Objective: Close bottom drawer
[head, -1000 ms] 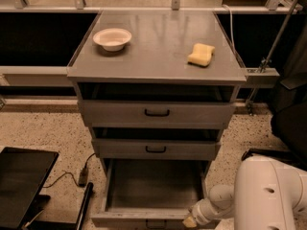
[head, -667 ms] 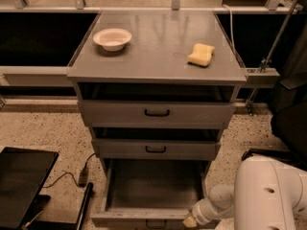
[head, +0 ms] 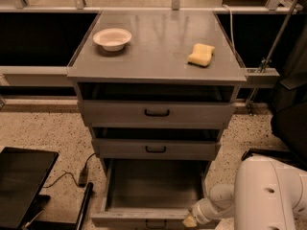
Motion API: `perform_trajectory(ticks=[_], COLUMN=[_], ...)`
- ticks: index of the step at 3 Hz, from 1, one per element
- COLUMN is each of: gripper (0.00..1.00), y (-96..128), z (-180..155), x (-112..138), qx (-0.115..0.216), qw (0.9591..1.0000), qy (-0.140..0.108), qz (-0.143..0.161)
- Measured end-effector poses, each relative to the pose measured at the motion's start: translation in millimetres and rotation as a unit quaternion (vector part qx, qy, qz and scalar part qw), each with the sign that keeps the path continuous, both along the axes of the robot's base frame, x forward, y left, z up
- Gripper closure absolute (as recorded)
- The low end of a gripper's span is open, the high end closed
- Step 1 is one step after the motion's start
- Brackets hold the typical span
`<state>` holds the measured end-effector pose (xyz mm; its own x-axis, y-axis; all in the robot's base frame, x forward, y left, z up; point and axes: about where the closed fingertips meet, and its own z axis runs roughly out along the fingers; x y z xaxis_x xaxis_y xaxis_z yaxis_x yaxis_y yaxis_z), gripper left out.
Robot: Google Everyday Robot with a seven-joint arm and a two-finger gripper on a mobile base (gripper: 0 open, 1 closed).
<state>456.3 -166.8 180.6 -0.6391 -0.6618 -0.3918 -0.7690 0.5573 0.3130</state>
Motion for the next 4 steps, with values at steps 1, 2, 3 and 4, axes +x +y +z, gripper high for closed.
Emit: perform_trajectory(ticks=[1,2,3,4], gripper=[0.12,0.00,0.00,0.00], y=[0,0,3,15], z=[0,0,6,44], x=[0,0,0,3], qx=[0.000,0.000,-0.004,-0.019], qw=[1.0000,1.0000,1.0000,0.9985], qy=[0.000,0.000,-0.007,-0.051], qz=[0.000,0.000,0.001,0.007])
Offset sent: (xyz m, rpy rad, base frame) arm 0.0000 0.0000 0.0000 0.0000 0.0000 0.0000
